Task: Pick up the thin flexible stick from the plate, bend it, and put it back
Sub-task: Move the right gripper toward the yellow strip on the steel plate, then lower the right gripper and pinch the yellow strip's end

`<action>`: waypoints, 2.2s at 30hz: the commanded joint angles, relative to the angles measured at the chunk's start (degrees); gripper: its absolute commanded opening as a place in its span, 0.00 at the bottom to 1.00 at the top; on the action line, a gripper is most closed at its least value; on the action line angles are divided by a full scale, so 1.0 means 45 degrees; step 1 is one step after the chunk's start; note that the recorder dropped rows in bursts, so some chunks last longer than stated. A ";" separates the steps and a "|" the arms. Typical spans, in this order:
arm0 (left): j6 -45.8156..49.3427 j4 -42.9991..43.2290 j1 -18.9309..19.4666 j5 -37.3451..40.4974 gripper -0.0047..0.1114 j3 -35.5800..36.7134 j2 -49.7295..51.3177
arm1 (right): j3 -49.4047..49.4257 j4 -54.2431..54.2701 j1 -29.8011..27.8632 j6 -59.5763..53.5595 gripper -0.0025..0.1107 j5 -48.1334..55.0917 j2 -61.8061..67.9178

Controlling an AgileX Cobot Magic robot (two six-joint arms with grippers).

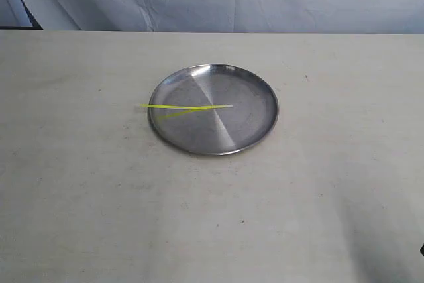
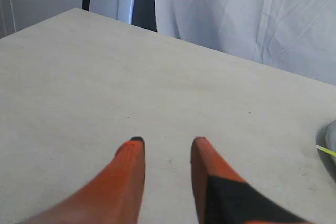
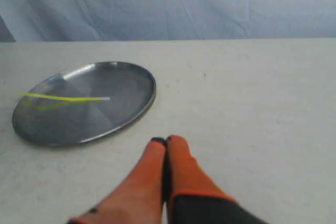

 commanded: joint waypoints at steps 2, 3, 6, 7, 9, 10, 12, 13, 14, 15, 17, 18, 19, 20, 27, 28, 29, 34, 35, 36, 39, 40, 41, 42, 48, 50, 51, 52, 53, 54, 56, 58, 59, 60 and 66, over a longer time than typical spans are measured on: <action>-0.0013 0.0021 0.0042 0.0009 0.30 0.0037 -0.0252 | 0.0026 0.4965 -0.0082 0.2382 0.02 -0.1960 -0.0088; -0.0013 0.0021 0.0042 0.0009 0.30 0.0037 -0.0285 | 0.0026 0.6057 -0.0082 0.2514 0.02 -0.2183 -0.0088; -0.0013 0.0021 0.0042 0.0009 0.30 0.0037 -0.0349 | 0.0026 0.7356 -0.0082 0.2514 0.02 -0.4438 -0.0065; -0.0013 0.0021 0.0042 0.0009 0.30 0.0037 -0.0349 | 0.0026 0.7378 -0.0082 0.2540 0.02 -0.5111 -0.0065; -0.0013 0.0021 0.0042 0.0009 0.30 0.0037 -0.0349 | 0.0026 0.7917 -0.0082 0.2773 0.02 -0.6580 -0.0065; -0.0013 0.0021 0.0042 0.0009 0.30 0.0037 -0.0349 | 0.0026 0.7823 -0.0082 0.3433 0.02 -0.6844 -0.0065; -0.0013 0.0021 0.0042 0.0009 0.30 0.0037 -0.0349 | -0.0228 0.7800 -0.0028 0.4270 0.02 -0.6196 -0.0065; -0.0013 0.0021 0.0042 0.0009 0.30 0.0037 -0.0349 | -0.0533 0.7609 -0.0028 0.4110 0.02 -0.6221 -0.0065; -0.0013 0.0021 0.0042 0.0009 0.30 0.0037 -0.0349 | -0.1256 0.6199 -0.0028 0.3153 0.02 -0.7071 0.0092; -0.0013 0.0021 0.0042 0.0009 0.30 0.0037 -0.0349 | -0.1928 0.4488 -0.0028 0.2014 0.02 -0.7626 0.0577; -0.0013 0.0021 0.0042 0.0009 0.30 0.0037 -0.0349 | -0.3871 0.1628 -0.0028 -0.1132 0.02 -0.6104 0.2845; -0.0013 0.0021 0.0042 0.0009 0.30 0.0037 -0.0349 | -0.4657 0.0973 -0.0028 -0.1620 0.02 -0.5051 0.4308; -0.0013 0.0021 0.0042 0.0009 0.30 0.0037 -0.0349 | -0.5769 0.0302 -0.0028 -0.1855 0.02 -0.3948 0.6565; -0.0013 0.0021 0.0042 0.0009 0.30 0.0037 -0.0349 | -0.6784 -0.0301 -0.0028 -0.1984 0.02 -0.2464 0.8362; -0.0013 0.0021 0.0042 0.0009 0.30 0.0037 -0.0349 | -1.5365 -0.0162 0.0302 -0.4765 0.02 0.5638 1.9805; -0.0013 0.0021 0.0042 0.0009 0.30 0.0037 -0.0349 | -1.6320 -0.0143 0.0475 -0.4967 0.02 0.6122 2.0844; -0.0013 0.0021 0.0042 0.0009 0.30 0.0037 -0.0349 | -1.7703 -0.0203 0.0813 -0.5090 0.03 0.6748 2.2260; -0.0013 0.0021 0.0042 0.0009 0.30 0.0037 -0.0349 | -2.2089 -0.0828 0.2228 -0.5597 0.18 0.8262 2.6334; -0.0013 0.0021 0.0042 0.0009 0.30 0.0037 -0.0349 | -2.2932 -0.1039 0.2598 -0.5597 0.24 0.8578 2.6954; -0.0013 0.0021 0.0042 0.0009 0.30 0.0037 -0.0349 | -2.3428 -0.1183 0.2836 -0.5597 0.30 0.8764 2.7463; -0.0013 0.0021 0.0042 0.0009 0.30 0.0037 -0.0349 | -2.4559 -0.1433 0.3593 -0.5649 0.44 0.8877 2.8507; -0.0013 0.0021 0.0042 0.0009 0.30 0.0037 -0.0349 | -2.4789 -0.1537 0.3830 -0.5890 0.46 0.8734 2.8785; -0.0013 0.0021 0.0042 0.0009 0.30 0.0037 -0.0349 | -2.4947 -0.1674 0.4038 -0.5992 0.46 0.8569 2.9013; -0.0013 0.0021 0.0042 0.0009 0.30 0.0037 -0.0349 | -2.5014 -0.1771 0.4223 -0.6084 0.46 0.8310 2.9174; -0.0013 0.0021 0.0042 0.0009 0.30 0.0037 -0.0349 | -2.5069 -0.1821 0.4868 -0.6184 0.46 0.7338 2.9894; -0.0013 0.0021 0.0042 0.0009 0.30 0.0037 -0.0349 | -2.5069 -0.1821 0.4943 -0.6184 0.46 0.7084 3.0040; -0.0013 0.0021 0.0042 0.0009 0.30 0.0037 -0.0349 | -2.5069 -0.1821 0.5001 -0.6184 0.46 0.6983 3.0119; -0.0013 0.0021 0.0042 0.0009 0.30 0.0037 -0.0349 | -2.5069 -0.1859 0.5029 -0.6184 0.46 0.6814 3.0161; -0.0013 0.0021 0.0042 0.0009 0.30 0.0037 -0.0349 | -2.5069 -0.1952 0.5027 -0.6212 0.46 0.6676 3.0279; -0.0013 0.0021 0.0042 0.0009 0.30 0.0037 -0.0349 | -2.5069 -0.1952 0.5027 -0.6212 0.46 0.6497 3.0356; -0.0013 0.0021 0.0042 0.0009 0.30 0.0037 -0.0349 | -2.5069 -0.1909 0.5027 -0.6212 0.46 0.6295 3.0515; -0.0013 0.0021 0.0042 0.0009 0.30 0.0037 -0.0349 | -2.5069 -0.1884 0.5027 -0.6212 0.46 0.6240 3.0716; -0.0013 0.0021 0.0042 0.0009 0.30 0.0037 -0.0349 | -2.5069 -0.1884 0.5027 -0.6212 0.46 0.6240 3.0758; -0.0013 0.0021 0.0042 0.0009 0.30 0.0037 -0.0349 | -2.5069 -0.1884 0.5027 -0.6212 0.46 0.6263 3.0849; -0.0013 0.0021 0.0042 0.0009 0.30 0.0037 -0.0349 | -2.5069 -0.1958 0.5027 -0.6212 0.44 0.6076 3.1083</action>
